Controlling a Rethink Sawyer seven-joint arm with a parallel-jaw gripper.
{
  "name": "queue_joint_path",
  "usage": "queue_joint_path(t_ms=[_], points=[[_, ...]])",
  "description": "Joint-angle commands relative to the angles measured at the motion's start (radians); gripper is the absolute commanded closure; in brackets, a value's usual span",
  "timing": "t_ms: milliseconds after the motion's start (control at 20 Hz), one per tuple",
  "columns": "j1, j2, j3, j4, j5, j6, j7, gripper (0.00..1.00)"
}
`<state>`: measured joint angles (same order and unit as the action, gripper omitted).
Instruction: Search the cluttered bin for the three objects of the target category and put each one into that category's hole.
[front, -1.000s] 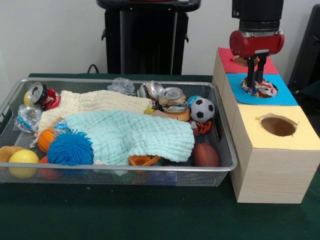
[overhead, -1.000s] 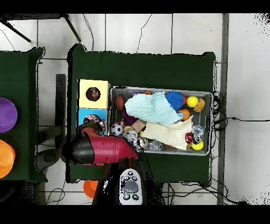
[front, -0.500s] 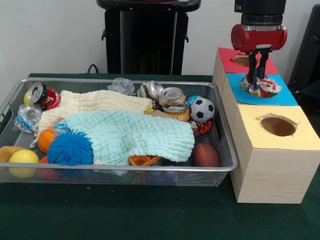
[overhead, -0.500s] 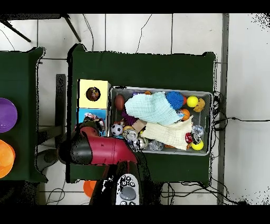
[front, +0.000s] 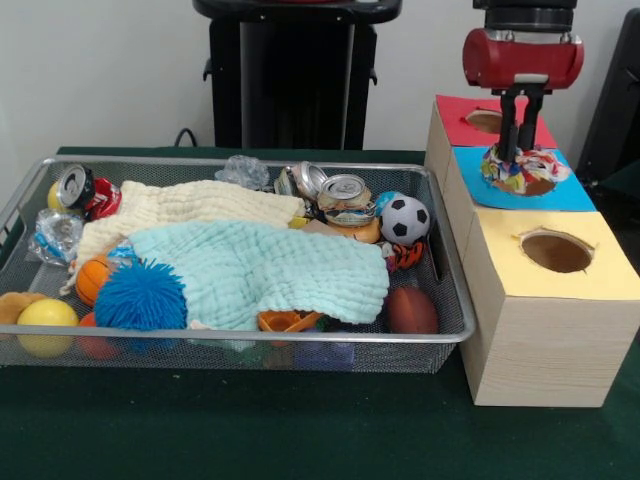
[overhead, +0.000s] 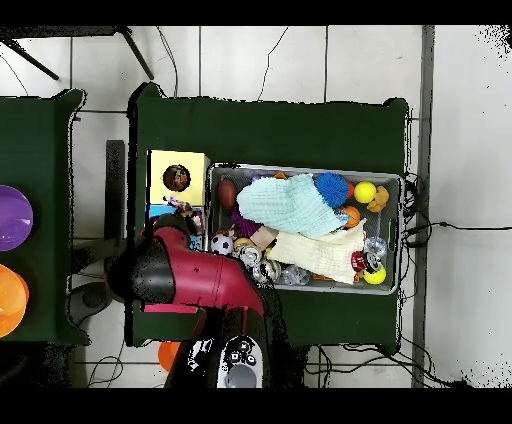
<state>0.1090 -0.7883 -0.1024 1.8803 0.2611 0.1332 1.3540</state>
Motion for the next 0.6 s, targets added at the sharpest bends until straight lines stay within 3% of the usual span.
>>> queue_joint_path(t_ms=[50,600], points=[[0.013,0.053,-0.041,-0.088,0.090,-0.061,0.300,1.00],[0.030,0.157,-0.006,-0.083,0.146,-0.267,0.328,1.00]])
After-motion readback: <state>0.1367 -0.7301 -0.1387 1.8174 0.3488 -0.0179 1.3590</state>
